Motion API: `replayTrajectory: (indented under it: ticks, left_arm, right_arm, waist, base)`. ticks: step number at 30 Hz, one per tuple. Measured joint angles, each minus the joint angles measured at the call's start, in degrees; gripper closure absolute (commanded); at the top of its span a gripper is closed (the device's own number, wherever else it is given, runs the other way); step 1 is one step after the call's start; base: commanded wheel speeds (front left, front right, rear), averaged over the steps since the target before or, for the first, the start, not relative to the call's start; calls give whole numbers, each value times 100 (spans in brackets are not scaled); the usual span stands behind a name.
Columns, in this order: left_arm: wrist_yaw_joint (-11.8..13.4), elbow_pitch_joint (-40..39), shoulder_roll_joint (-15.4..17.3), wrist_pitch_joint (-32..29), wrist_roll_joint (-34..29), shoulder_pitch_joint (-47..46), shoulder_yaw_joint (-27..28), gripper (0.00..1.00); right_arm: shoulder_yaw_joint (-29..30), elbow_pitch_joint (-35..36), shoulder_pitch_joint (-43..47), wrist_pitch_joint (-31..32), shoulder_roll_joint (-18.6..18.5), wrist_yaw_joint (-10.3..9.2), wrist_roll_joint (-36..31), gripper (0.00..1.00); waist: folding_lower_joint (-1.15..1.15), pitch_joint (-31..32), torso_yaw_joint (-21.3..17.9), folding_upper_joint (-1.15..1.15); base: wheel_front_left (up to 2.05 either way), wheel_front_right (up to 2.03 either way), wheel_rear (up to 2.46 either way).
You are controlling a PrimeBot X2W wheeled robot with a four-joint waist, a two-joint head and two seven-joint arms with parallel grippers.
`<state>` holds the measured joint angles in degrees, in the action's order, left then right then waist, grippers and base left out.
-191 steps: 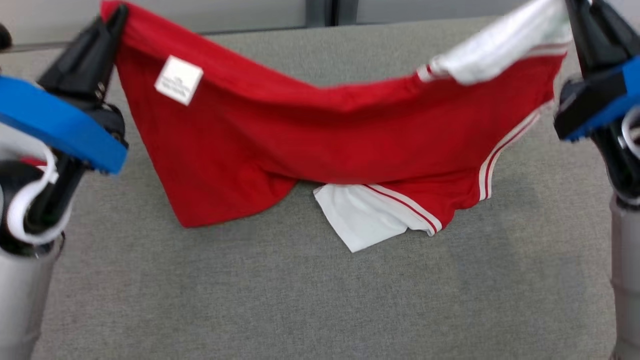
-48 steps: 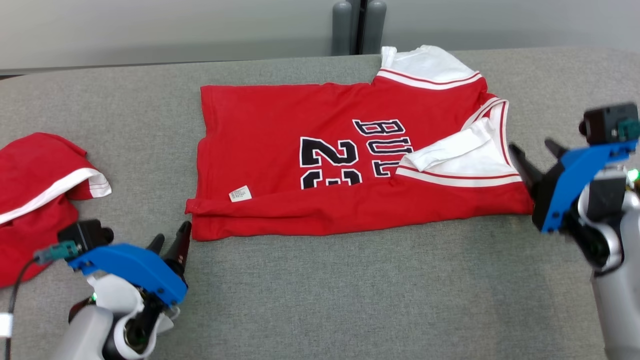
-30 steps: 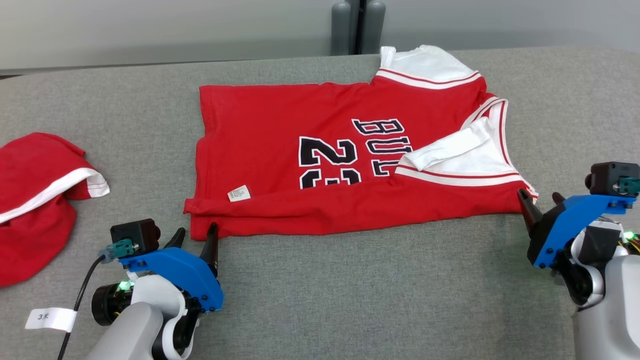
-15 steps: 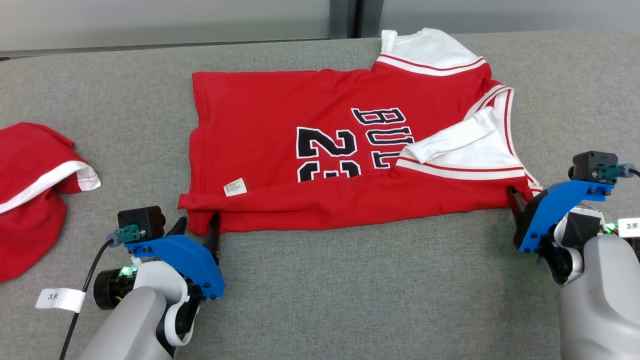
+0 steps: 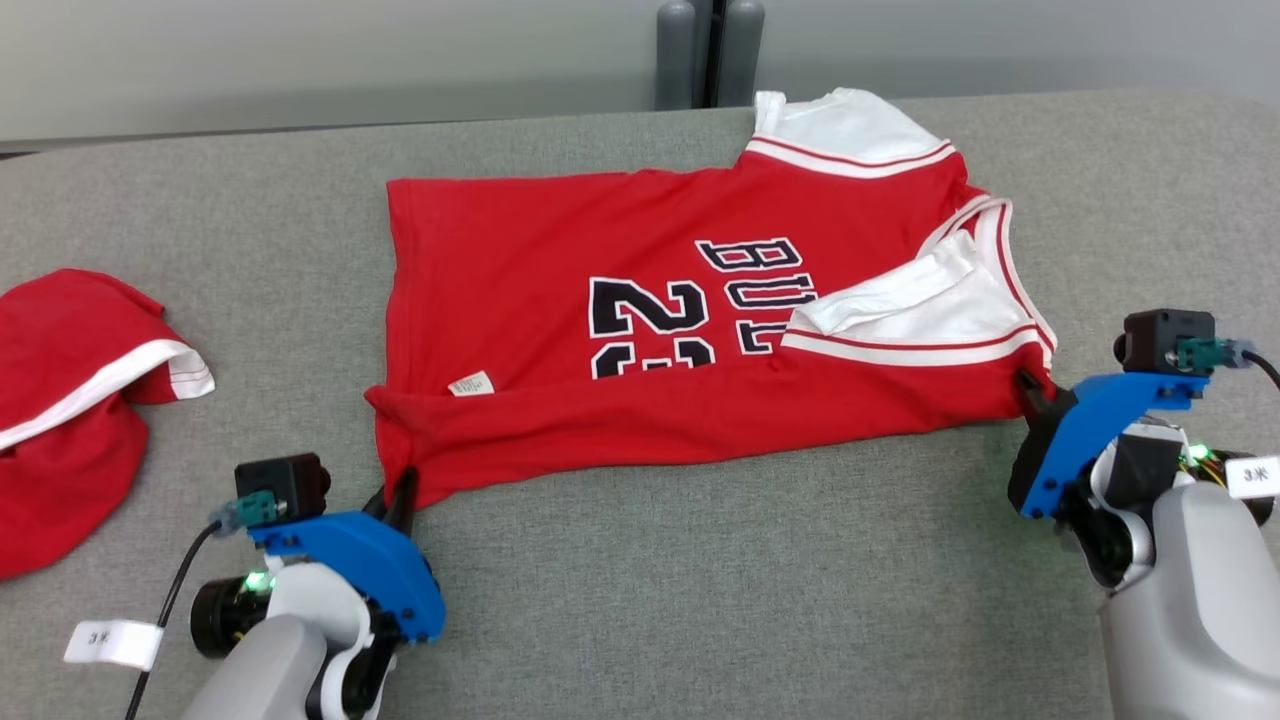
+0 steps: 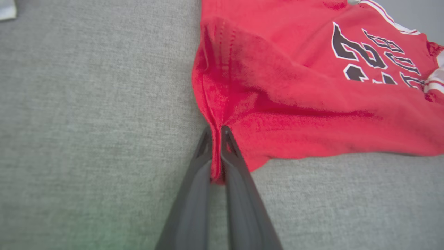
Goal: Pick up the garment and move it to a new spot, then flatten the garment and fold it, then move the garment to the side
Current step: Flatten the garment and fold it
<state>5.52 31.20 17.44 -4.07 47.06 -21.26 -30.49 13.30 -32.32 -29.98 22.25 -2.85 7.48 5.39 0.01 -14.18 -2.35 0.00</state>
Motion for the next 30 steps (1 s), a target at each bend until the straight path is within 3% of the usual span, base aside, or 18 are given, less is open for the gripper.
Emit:
replayTrajectory:
  ticks: [5,11,19,24,25,27,28,29,30]
  left_arm:
    - [123,-638,202,-49,153,456,88,100]
    - [505,-1678,626,-448,245,1078,163,100]
    - [1071,-2882,1168,-855,338,1983,258,100]
    - [1326,-3208,1303,-982,421,2360,321,100]
    - [1352,-3237,1303,-1028,463,2403,318,78]
    - [1434,-3288,1279,-1155,564,2504,311,51]
    - [1474,-3311,1273,-1177,583,2554,304,0]
    - [1523,-3329,1274,-1204,582,2580,299,0]
    - [1564,-3340,1285,-1228,572,2582,294,0]
  right_arm:
    - [-89,976,641,372,2,1,297,100]
    - [-83,2216,1535,898,5,1,624,100]
    - [-100,3148,2744,1299,7,1,1209,100]
    - [-214,3463,3312,1359,5,1,1518,100]
    - [-235,3497,3401,1385,7,1,1571,100]
    - [-213,3549,3551,1382,7,1,1686,100]
    - [-189,3553,3613,1385,4,1,1745,53]
    - [-174,3551,3663,1426,4,1,1769,53]
    - [-167,3554,3712,1483,4,0,1764,0]
  waist:
    - [0,173,0,0]
    - [0,350,-33,0]
    - [-1,530,-51,0]
    - [-1,547,-49,0]
    - [-1,549,-48,0]
    - [-1,553,-47,0]
    - [-1,552,-47,0]
    - [-1,549,-47,0]
    - [-1,547,-45,0]
  base:
    - [0,0,0]
    - [0,0,0]
    - [0,0,0]
    - [0,0,0]
    - [0,0,0]
    - [0,0,0]
    - [0,0,0]
    - [0,0,0]
    - [0,0,0]
